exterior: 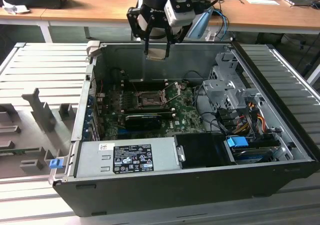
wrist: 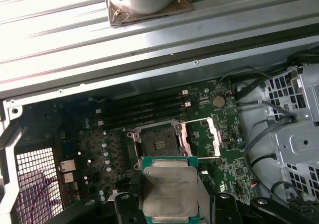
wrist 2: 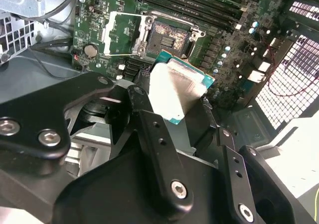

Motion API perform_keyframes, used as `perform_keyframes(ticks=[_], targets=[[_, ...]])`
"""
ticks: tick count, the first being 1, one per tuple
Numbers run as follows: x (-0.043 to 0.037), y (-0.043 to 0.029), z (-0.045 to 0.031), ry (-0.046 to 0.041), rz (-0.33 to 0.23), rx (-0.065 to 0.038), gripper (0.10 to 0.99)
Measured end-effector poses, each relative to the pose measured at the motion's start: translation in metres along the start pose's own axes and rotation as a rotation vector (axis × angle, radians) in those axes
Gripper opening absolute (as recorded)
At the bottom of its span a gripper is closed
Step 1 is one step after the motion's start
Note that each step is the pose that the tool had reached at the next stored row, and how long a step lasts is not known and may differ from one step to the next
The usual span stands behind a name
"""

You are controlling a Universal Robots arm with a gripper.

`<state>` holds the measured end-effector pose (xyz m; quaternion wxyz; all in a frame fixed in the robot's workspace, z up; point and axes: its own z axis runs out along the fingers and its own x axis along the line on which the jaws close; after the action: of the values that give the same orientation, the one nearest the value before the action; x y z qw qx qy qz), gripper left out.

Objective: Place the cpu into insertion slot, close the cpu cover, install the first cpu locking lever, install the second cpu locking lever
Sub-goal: 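Place the cpu into insertion slot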

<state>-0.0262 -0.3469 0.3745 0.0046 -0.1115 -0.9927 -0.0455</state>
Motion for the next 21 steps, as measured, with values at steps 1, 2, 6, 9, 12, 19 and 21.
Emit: perform_keyframes(ticks=[1, 2, 6, 9, 12, 19, 21], targets=[[0.0000, 0.0000, 0.0000, -0.0004, 0.005, 0.000, 0.525], [0.0000, 0.0000, 0.0000, -0.0008, 0.009, 0.000, 0.525], [0.0000, 0.0000, 0.0000, -0.0026, 0.029, -0.001, 0.525], [0.0000, 0.0000, 0.0002, -0.0053, 0.058, -0.001, 0.525], [0.0000, -0.0002, 0.0015, -0.0111, 0.121, -0.001, 0.525], [0.0014, -0.0011, 0.0071, -0.0163, 0.180, -0.003, 0.525], [0.0014, -0.0012, 0.0075, -0.0165, 0.180, -0.002, 0.525]])
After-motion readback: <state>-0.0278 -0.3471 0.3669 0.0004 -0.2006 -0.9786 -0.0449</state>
